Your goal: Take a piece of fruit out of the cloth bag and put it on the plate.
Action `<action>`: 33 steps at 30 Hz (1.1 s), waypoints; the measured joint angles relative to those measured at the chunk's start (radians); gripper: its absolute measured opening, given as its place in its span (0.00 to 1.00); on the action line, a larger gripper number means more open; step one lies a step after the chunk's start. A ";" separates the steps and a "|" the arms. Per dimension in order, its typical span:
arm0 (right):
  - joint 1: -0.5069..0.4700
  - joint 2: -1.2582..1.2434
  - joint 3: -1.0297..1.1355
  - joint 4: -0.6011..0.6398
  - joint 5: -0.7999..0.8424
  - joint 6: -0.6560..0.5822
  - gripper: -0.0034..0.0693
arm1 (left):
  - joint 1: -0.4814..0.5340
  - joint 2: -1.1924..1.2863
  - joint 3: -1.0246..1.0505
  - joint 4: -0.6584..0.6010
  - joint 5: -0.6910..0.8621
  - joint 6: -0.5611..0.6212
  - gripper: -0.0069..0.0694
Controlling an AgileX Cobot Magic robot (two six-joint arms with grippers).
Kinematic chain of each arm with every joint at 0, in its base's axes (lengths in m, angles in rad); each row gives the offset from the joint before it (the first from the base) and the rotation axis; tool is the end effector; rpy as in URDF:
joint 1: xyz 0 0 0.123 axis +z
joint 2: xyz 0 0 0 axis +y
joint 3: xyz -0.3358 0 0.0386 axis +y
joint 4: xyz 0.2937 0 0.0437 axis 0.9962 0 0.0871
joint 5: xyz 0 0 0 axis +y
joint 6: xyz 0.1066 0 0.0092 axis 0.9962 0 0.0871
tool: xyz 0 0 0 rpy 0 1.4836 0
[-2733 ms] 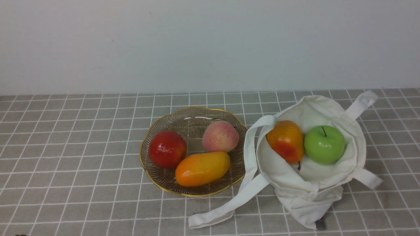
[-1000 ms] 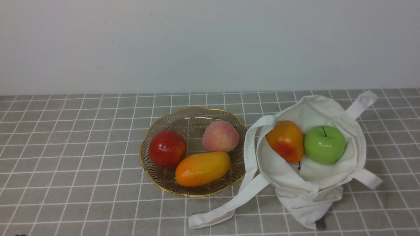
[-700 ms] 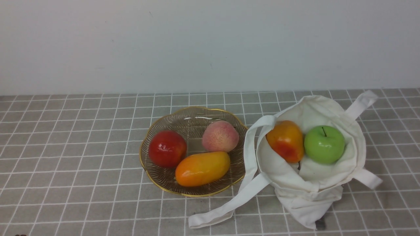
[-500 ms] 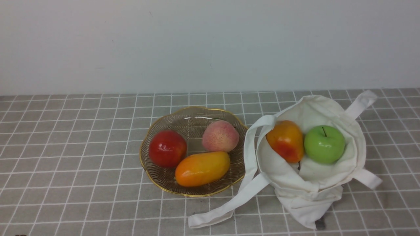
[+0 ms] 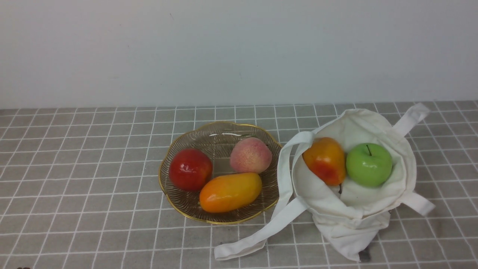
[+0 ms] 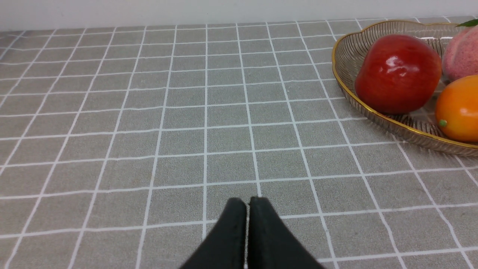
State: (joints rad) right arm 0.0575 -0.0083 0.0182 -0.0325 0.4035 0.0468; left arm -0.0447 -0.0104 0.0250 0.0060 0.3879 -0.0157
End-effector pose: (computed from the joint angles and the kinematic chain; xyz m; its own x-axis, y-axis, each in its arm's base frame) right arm 0.0593 0.0020 0.1652 -0.3205 -0.0015 -0.9473 -0.0400 0.9991 0.0119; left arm 0.0598 -0.0024 0.1642 -0.3102 0.0037 -0.9507 0.0394 0.9992 -0.0089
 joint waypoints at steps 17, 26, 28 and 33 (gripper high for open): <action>0.000 0.000 0.000 0.000 0.000 0.023 0.03 | 0.000 0.000 0.000 0.000 0.000 0.000 0.08; 0.000 0.000 0.000 0.000 0.000 0.024 0.03 | 0.000 0.000 0.000 0.000 0.000 0.000 0.08; 0.000 0.000 0.000 0.000 0.000 0.024 0.03 | 0.000 0.000 0.000 0.000 0.000 0.000 0.08; 0.000 0.000 0.000 0.000 0.000 0.024 0.03 | 0.000 0.000 0.000 0.000 0.000 0.000 0.08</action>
State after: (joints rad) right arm 0.0575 -0.0083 0.0182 -0.0325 0.4035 0.0710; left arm -0.0447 -0.0104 0.0250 0.0060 0.3879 -0.0157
